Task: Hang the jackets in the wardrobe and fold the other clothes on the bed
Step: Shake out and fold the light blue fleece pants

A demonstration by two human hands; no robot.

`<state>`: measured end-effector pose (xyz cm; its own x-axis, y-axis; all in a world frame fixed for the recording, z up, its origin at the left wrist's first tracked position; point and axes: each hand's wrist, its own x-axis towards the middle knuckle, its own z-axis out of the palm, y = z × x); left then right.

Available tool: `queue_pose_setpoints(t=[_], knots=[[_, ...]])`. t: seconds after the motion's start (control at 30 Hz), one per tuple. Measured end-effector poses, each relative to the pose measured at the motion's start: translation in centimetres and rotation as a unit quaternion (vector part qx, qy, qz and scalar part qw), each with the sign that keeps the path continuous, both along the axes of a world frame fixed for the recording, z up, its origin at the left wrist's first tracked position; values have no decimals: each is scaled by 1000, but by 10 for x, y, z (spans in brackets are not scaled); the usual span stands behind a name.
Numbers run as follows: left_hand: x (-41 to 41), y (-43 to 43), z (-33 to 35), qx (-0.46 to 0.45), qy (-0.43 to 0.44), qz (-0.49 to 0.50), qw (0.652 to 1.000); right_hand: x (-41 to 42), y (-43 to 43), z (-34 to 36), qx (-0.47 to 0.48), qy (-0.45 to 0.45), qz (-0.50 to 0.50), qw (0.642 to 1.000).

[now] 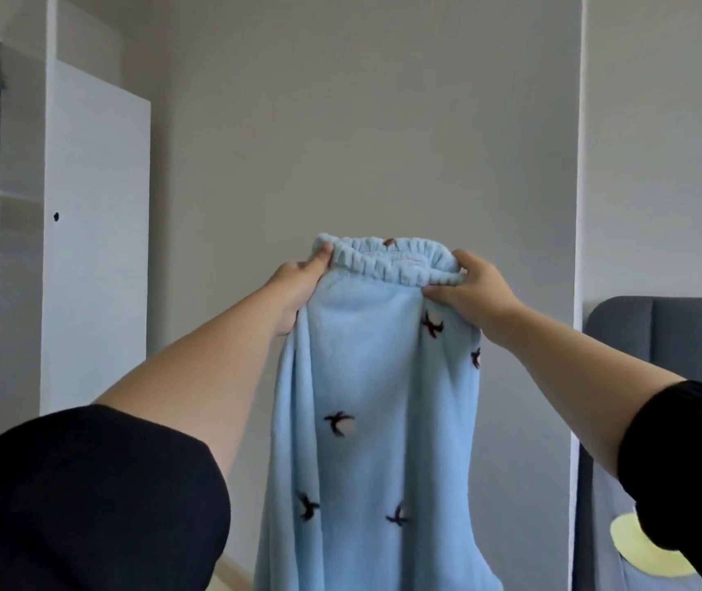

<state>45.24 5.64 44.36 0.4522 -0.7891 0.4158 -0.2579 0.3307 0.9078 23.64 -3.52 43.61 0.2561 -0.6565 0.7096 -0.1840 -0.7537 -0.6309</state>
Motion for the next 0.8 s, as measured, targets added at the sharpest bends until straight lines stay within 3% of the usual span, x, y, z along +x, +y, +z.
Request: queue_pose_setpoints(t=[0.1,0.27,0.43,0.67,0.8], knots=[[-3,-3,1,31,-24,-20,999,-13,-2,5,10,-17,0,1000],[-40,-25,19,-84,-77,147,983,-30,-8,16,-44,-77,-59,994],[-90,-54,67,-112,-133,194,965,-77,-22,60,-81,-114,-145,979],[-183,-74,195,-222,-179,161,945,-175,-1,180,-201,-157,-268,929],[-241,-64,264,-286,-186,111,933,-234,31,244,-273,-147,-352,883]])
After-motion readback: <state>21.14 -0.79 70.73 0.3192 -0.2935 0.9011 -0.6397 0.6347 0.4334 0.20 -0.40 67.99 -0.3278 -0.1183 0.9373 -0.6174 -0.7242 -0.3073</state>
